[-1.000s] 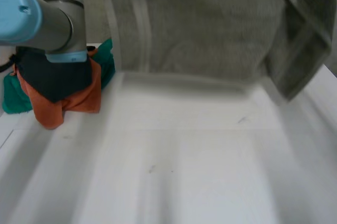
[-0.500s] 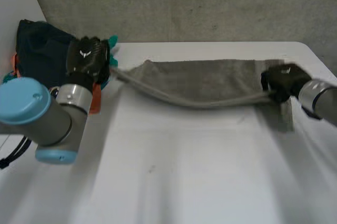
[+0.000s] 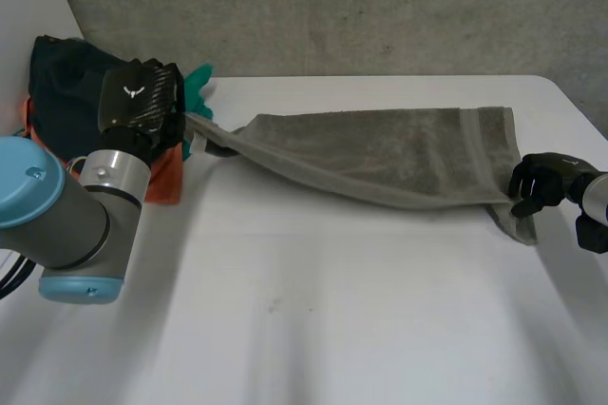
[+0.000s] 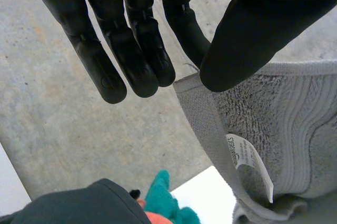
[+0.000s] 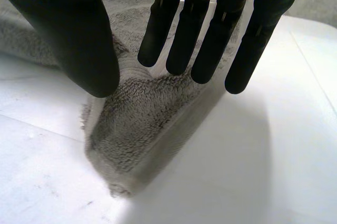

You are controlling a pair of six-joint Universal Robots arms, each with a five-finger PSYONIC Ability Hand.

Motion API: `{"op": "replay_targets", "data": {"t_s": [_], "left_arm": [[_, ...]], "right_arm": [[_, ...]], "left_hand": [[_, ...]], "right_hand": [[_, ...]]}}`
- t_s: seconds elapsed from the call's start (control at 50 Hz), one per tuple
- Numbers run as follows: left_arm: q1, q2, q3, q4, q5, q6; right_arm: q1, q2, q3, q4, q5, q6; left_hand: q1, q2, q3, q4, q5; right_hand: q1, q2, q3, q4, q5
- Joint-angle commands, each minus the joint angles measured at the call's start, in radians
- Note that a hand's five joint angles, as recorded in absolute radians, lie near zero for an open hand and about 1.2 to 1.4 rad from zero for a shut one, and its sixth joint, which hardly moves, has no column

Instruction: Fold the laundry.

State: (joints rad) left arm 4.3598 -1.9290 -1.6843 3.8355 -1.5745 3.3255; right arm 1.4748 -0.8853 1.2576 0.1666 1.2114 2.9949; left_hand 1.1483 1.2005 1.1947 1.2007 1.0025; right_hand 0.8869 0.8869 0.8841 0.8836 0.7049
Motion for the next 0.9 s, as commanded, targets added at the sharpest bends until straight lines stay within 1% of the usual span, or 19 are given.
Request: {"op": "replay_targets", "data": {"t_s": [0.02,0.08,0.1,0.18,0.32,0.42,0.58,0.6,0.66,0.68,0.72,0.76,0.8,0.82,0.86,0.88,0.9], "left_arm": [[-0.005,0.041,-0.018,-0.086,0.002,-0.001],[-0.005,0.064,-0.032,-0.102,0.004,-0.001],[-0.003,0.070,-0.035,-0.102,0.004,-0.001],[-0.003,0.084,-0.043,-0.102,0.002,-0.001],[-0.006,0.085,-0.040,-0.103,0.001,-0.001],[-0.011,0.085,-0.032,-0.103,0.001,-0.001],[-0.012,0.084,-0.022,-0.102,0.001,-0.001],[-0.012,0.082,-0.018,-0.102,-0.001,-0.001],[-0.014,0.082,-0.018,-0.103,-0.001,-0.001],[-0.014,0.082,-0.020,-0.106,-0.001,-0.001],[-0.016,0.084,-0.026,-0.122,0.001,0.000],[-0.016,0.088,-0.032,-0.142,0.001,0.002],[-0.017,0.100,-0.038,-0.181,0.002,0.008],[-0.020,0.134,-0.047,-0.251,0.004,0.012],[-0.020,0.168,-0.060,-0.327,0.005,0.014],[-0.022,0.203,-0.074,-0.411,0.008,0.022],[-0.022,0.218,-0.081,-0.457,0.013,0.034]], "right_arm": [[0.002,0.011,-0.013,0.014,-0.007,0.041],[0.005,0.017,-0.015,0.016,-0.010,0.084],[0.009,0.020,-0.014,0.020,-0.018,0.111],[0.009,0.017,-0.009,0.056,-0.041,0.136],[0.004,0.009,0.022,0.067,-0.047,0.131],[0.015,-0.003,0.069,0.033,-0.044,0.128],[0.053,0.026,0.077,-0.029,-0.004,0.061],[0.055,0.034,0.074,-0.036,0.003,0.052],[0.070,0.061,0.056,-0.068,0.036,0.026],[0.079,0.068,0.049,-0.085,0.052,0.016],[0.084,0.069,0.042,-0.096,0.074,0.013],[0.079,0.052,0.052,-0.107,0.105,0.001],[0.082,0.037,0.069,-0.113,0.108,-0.028],[0.084,0.022,0.078,-0.114,0.106,-0.043],[0.075,-0.085,0.123,-0.102,0.097,-0.152],[0.073,-0.133,0.146,-0.093,0.091,-0.206],[0.065,-0.218,0.179,-0.066,0.082,-0.332]], "left_hand": [[0.248,0.196,0.202,0.196,0.219],[0.248,0.196,0.202,0.196,0.219],[0.248,0.196,0.202,0.196,0.219],[0.248,0.196,0.202,0.196,0.219],[0.248,0.196,0.202,0.196,0.219],[0.248,0.196,0.202,0.196,0.219],[0.248,0.196,0.202,0.196,0.219],[0.248,0.196,0.202,0.196,0.219],[0.248,0.196,0.202,0.196,0.219],[0.248,0.196,0.202,0.196,0.219],[0.248,0.196,0.202,0.196,0.219],[0.248,0.196,0.202,0.196,0.219],[0.248,0.196,0.202,0.196,0.219],[0.248,0.196,0.202,0.196,0.219],[0.248,0.196,0.202,0.196,0.219],[0.248,0.196,0.202,0.196,0.219],[0.248,0.196,0.202,0.196,0.219]], "right_hand": [[-0.085,-0.085,-0.082,-0.081,-0.077],[-0.162,-0.162,-0.159,-0.158,-0.154],[-0.220,-0.220,-0.217,-0.217,-0.213],[-0.247,-0.247,-0.244,-0.244,-0.239],[-0.273,-0.274,-0.271,-0.270,-0.266],[-0.273,-0.274,-0.271,-0.270,-0.266],[-0.259,-0.259,-0.256,-0.256,-0.251],[-0.244,-0.244,-0.241,-0.241,-0.237],[-0.036,-0.037,-0.034,-0.033,-0.029],[0.174,0.174,0.176,0.177,0.181],[0.508,0.507,0.510,0.511,0.515],[0.509,0.509,0.512,0.513,0.517],[0.509,0.509,0.512,0.513,0.517],[0.509,0.509,0.512,0.513,0.517],[0.509,0.509,0.512,0.513,0.517],[0.509,0.509,0.512,0.513,0.517],[0.509,0.509,0.512,0.513,0.517]]}}
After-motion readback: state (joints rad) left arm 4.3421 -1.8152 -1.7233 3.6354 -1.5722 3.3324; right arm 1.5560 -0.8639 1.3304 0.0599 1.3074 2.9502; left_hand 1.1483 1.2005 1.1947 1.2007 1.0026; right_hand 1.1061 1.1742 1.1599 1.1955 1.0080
